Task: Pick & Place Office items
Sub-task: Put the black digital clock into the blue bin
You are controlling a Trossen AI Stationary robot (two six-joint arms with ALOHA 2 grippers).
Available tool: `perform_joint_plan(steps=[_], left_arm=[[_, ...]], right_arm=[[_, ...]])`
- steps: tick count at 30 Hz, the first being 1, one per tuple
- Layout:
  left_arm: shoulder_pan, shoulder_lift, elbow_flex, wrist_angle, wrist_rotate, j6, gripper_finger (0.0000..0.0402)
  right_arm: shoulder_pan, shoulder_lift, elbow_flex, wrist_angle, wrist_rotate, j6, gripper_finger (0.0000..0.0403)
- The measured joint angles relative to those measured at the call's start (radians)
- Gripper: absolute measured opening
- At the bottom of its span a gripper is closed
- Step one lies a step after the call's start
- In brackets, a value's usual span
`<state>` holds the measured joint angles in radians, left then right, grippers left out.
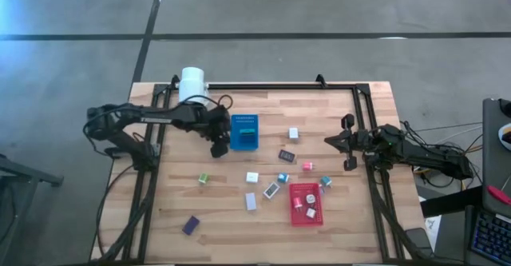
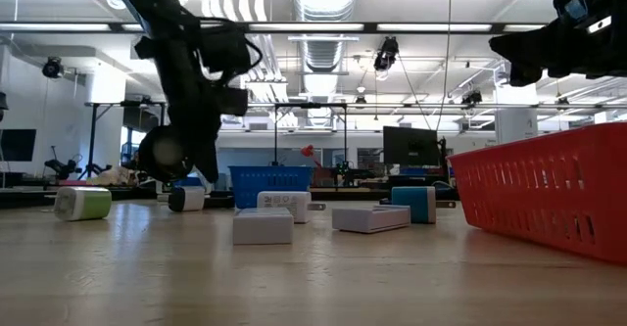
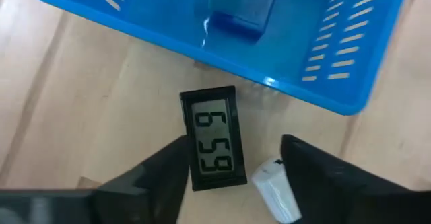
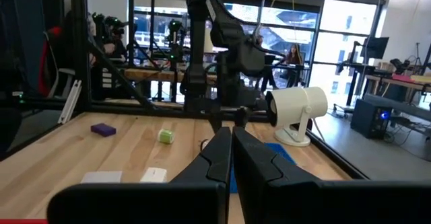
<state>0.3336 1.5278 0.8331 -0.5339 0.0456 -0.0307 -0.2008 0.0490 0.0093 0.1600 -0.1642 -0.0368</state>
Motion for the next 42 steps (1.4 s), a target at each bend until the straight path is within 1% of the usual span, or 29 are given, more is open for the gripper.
perform_joint_plan(steps=[3,6,10,13,21,26,28,30,32,36,37,42], left_arm=[[0.000,0.044,0.003,0.016,-0.008,0.011,0.0280],[0.000,0.079,0.014,0.029,-0.036,0.026,0.0293],[0.000,0.115,0.020,0.033,-0.096,0.047,0.0293],[0.001,0.132,0.020,0.046,-0.112,0.057,0.0292],[0.013,0.183,0.023,0.059,-0.102,0.080,0.0290],[0.015,0.188,0.022,0.062,-0.099,0.087,0.0288],[0.016,0.185,0.020,0.063,-0.099,0.088,0.0279],[0.016,0.183,0.020,0.064,-0.099,0.093,0.0259],[0.016,0.182,0.020,0.062,-0.094,0.099,0.0227],[0.016,0.180,0.019,0.059,-0.060,0.114,0.0147],[0.016,0.176,0.019,0.061,-0.063,0.118,0.0136],[0.017,0.145,0.015,0.045,-0.069,0.121,0.0136]], right_arm=[[0.000,0.000,0.000,0.000,0.000,0.000,0.0008],[0.000,0.000,0.000,0.000,0.000,0.000,0.0008],[0.000,0.000,0.000,0.000,0.000,0.001,0.0008],[0.000,0.000,0.000,0.000,0.000,0.001,0.0008],[0.000,0.001,0.000,-0.004,0.000,0.008,0.0008],[0.000,0.001,0.000,-0.007,0.000,0.008,0.0008],[0.000,0.001,0.000,-0.007,0.000,0.008,0.0008],[0.000,0.001,0.000,-0.007,0.000,0.007,0.0008],[0.000,0.001,0.000,-0.007,0.000,0.005,0.0008],[0.000,0.001,0.000,-0.007,0.000,0.005,0.0008],[0.000,0.001,0.000,-0.007,0.000,0.005,0.0008],[0.000,0.000,0.000,-0.007,0.000,0.004,0.0008]])
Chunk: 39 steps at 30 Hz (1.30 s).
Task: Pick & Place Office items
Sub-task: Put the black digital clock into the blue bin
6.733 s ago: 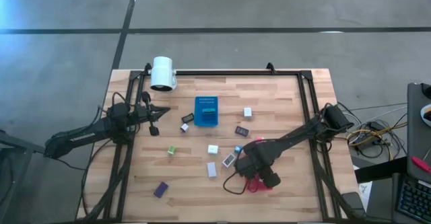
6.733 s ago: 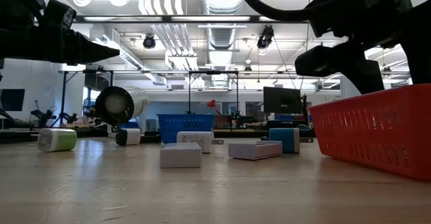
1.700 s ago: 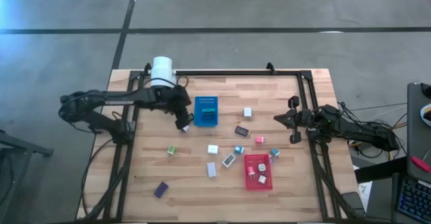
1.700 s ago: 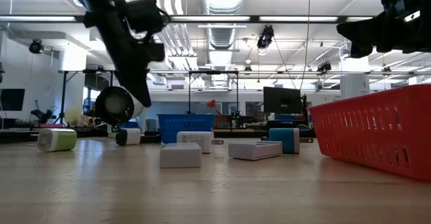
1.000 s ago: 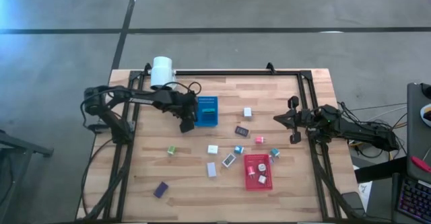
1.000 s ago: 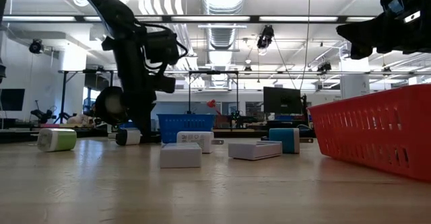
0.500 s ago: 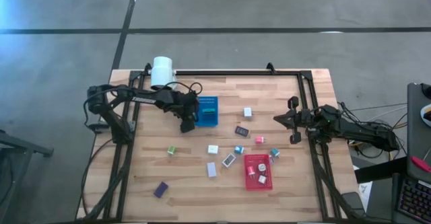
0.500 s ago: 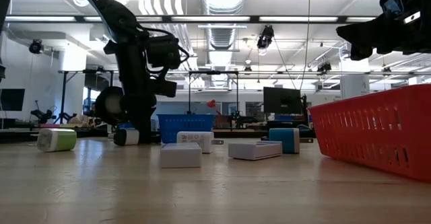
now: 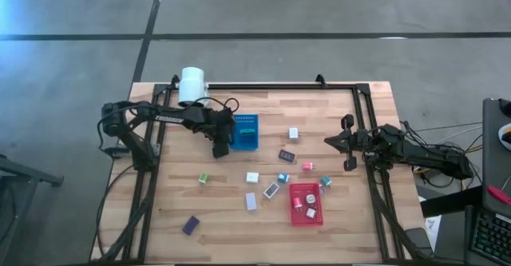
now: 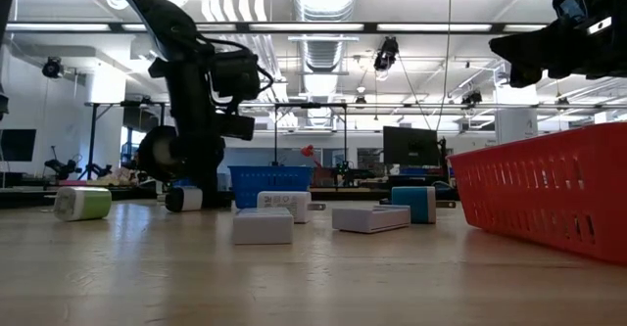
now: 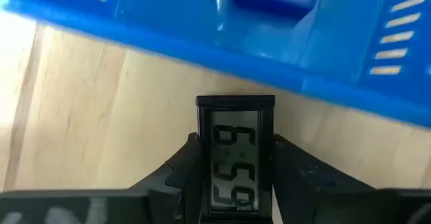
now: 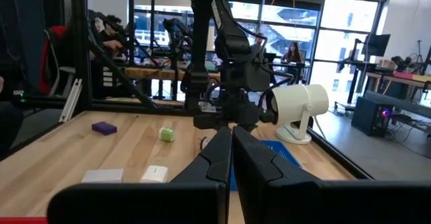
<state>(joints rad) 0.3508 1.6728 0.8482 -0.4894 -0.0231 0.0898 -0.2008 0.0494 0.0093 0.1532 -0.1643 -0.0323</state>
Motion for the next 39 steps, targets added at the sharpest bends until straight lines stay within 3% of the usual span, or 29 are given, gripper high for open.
perform_joint_plan(steps=[8,18,26,31,34,39], left_arm=[[0.000,-0.122,-0.004,-0.128,-0.035,-0.008,0.0136],[-0.046,-0.414,-0.024,-0.106,-0.007,0.009,0.0136],[-0.079,-0.726,-0.189,0.139,0.179,0.035,0.0136],[-0.079,-0.895,-0.365,0.400,0.362,0.085,0.0136],[-0.079,-0.979,-0.456,0.521,0.384,0.074,0.0136],[-0.078,-1.119,-0.556,0.542,0.383,0.071,0.0136]], right_arm=[[0.000,-0.001,0.000,0.000,0.000,-0.001,0.0008],[0.000,0.000,0.000,0.000,0.000,0.003,0.0008],[0.000,0.004,0.000,-0.001,0.000,0.003,0.0008],[0.000,0.014,0.000,0.000,0.000,0.003,0.0008],[0.000,0.017,0.000,0.000,0.000,0.003,0.0008],[0.000,0.020,0.000,0.001,0.000,-0.001,0.0008]])
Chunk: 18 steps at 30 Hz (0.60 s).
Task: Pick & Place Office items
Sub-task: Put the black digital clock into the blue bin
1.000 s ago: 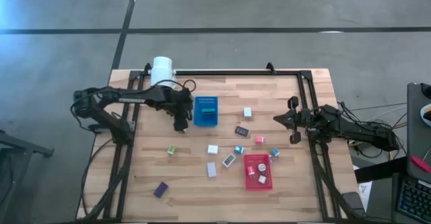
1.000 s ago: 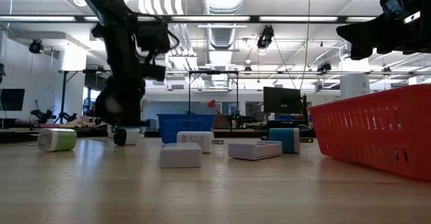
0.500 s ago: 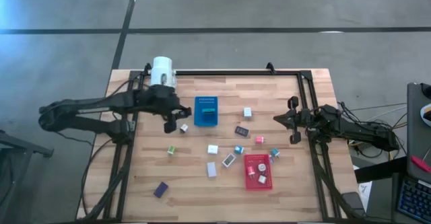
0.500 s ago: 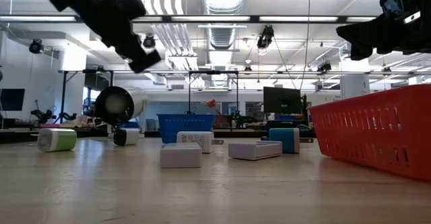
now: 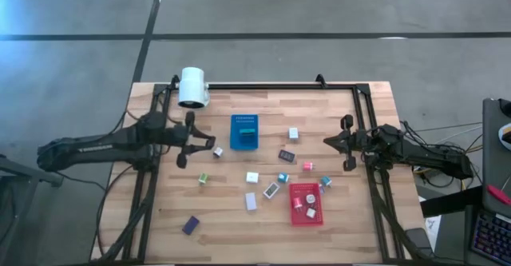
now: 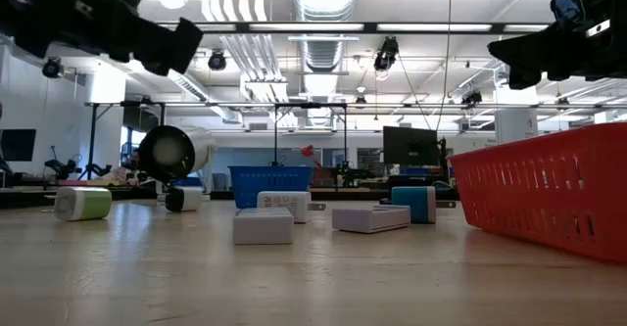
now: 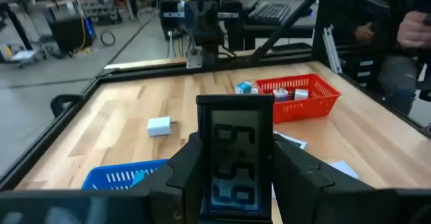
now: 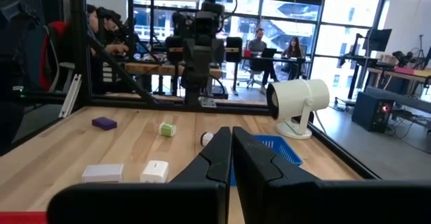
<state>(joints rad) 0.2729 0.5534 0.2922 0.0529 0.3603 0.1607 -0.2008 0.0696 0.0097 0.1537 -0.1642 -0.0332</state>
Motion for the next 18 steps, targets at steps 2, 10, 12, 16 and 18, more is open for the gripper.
perform_joint_plan(steps=[2,10,12,16,18], left_arm=[[0.000,-0.057,-0.037,0.004,0.000,-0.003,0.0136],[-0.001,-0.242,-0.168,0.123,-0.146,-0.195,0.0136],[-0.002,-0.279,-0.200,0.120,-0.147,-0.172,0.0136],[-0.002,-0.347,-0.258,0.139,-0.143,-0.154,0.0136],[-0.002,-0.372,-0.273,0.139,-0.118,-0.152,0.0136]], right_arm=[[0.000,0.000,0.000,0.001,0.000,-0.001,0.0008],[0.000,0.006,0.000,0.003,0.011,-0.004,0.0008],[0.000,0.006,0.000,0.004,0.011,-0.003,0.0008],[0.000,0.006,0.000,0.006,0.011,0.000,0.0008],[0.000,0.006,0.000,0.006,0.011,0.000,0.0008]])
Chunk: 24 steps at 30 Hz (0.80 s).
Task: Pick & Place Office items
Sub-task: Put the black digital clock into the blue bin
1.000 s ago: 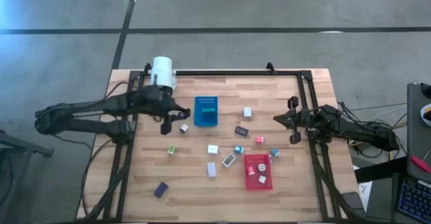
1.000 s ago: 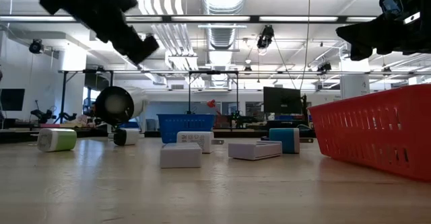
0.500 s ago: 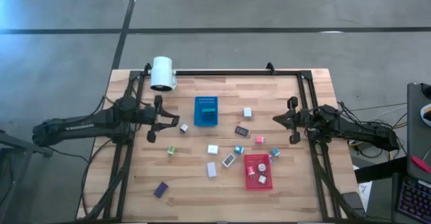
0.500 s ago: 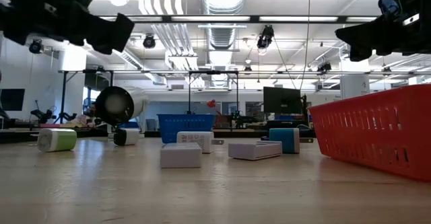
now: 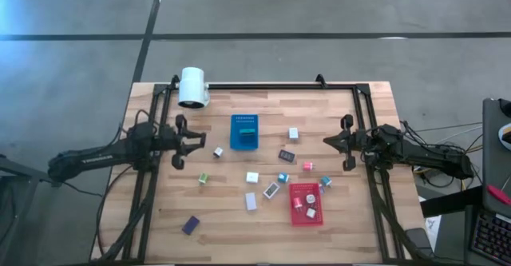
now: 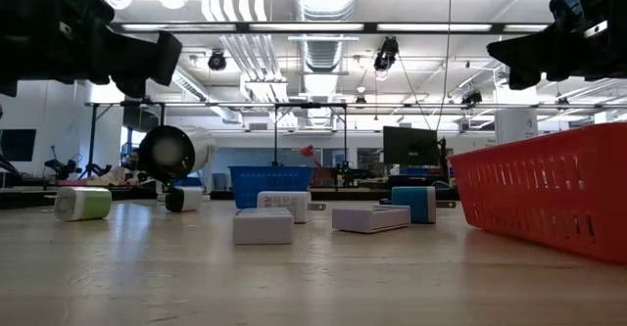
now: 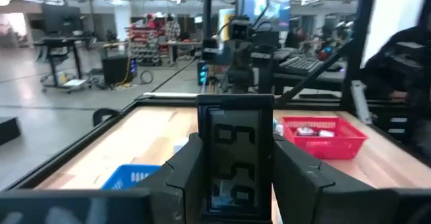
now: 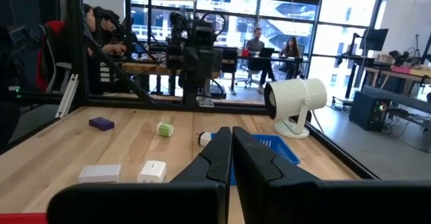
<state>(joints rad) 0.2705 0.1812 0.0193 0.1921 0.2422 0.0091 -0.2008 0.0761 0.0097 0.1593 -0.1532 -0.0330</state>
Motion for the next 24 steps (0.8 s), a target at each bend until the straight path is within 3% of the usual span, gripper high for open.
perform_joint_plan(steps=[18,24], left_arm=[[-0.001,-0.030,-0.010,-0.012,0.028,0.013,0.0136],[-0.001,0.032,0.093,0.029,-0.031,-0.016,0.0136]], right_arm=[[0.000,0.026,0.000,-0.002,0.000,-0.001,0.0008],[0.000,0.067,0.000,0.032,0.001,-0.003,0.0008]])
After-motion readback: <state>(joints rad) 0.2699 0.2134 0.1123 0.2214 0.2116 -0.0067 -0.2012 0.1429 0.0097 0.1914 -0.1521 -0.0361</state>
